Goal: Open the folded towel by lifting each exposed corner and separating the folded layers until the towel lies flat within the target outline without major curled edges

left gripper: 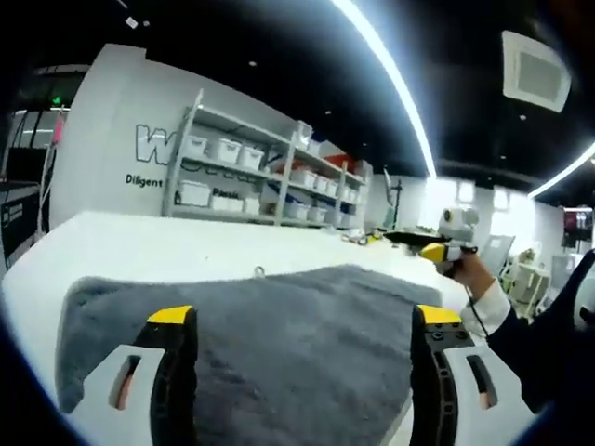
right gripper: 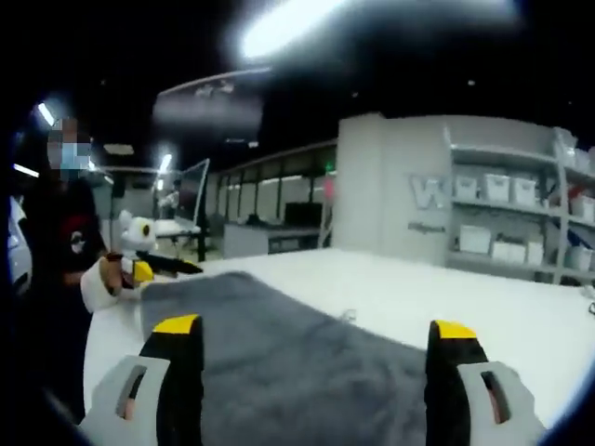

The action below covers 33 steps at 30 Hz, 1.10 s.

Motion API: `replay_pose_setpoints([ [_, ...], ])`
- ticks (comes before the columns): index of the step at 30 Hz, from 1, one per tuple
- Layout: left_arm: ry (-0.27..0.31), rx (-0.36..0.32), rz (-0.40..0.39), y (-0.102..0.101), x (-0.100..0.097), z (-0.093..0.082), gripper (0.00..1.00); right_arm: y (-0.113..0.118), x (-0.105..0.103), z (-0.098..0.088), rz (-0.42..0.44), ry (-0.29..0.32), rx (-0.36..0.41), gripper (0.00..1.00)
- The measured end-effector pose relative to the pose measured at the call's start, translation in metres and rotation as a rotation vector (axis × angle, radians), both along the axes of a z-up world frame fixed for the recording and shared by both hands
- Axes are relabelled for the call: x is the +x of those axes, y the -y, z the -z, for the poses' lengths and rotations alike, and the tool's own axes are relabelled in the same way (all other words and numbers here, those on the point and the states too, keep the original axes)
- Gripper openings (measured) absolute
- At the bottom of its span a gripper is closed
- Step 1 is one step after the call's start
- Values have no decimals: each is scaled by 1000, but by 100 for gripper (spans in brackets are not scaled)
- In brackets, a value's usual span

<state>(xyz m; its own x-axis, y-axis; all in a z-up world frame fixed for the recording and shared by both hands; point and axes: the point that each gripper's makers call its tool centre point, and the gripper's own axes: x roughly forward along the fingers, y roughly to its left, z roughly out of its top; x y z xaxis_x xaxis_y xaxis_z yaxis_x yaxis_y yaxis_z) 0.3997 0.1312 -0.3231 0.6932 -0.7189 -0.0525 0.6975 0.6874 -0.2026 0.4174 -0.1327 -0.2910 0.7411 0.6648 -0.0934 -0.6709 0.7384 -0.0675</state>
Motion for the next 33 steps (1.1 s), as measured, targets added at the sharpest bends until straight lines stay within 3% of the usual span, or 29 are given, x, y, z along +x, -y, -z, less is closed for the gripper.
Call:
replay_pose_setpoints([
  [4,22,12,-21,-8,3,-7,99,5,-9,7,4,-23,-20,99],
  [7,29,-16,-26,-13,1,-17,98,19,-13,1,54,-11,3,94],
  [12,62,-28,-57,-22,-2,-32,95,32,-26,-5,66,-24,34,99],
  [17,88,30,-81,-32,-3,-34,92,43,-39,-18,87,1,37,99],
  [23,69,93,-110,-44,-9,-36,100,49,-59,-23,99,-13,-50,99],
  [27,65,105,-114,-50,-18,-40,100,54,-69,-29,90,-9,-52,99],
  [33,69,152,-136,-53,-26,-43,100,75,-69,-16,152,-42,-121,99],
])
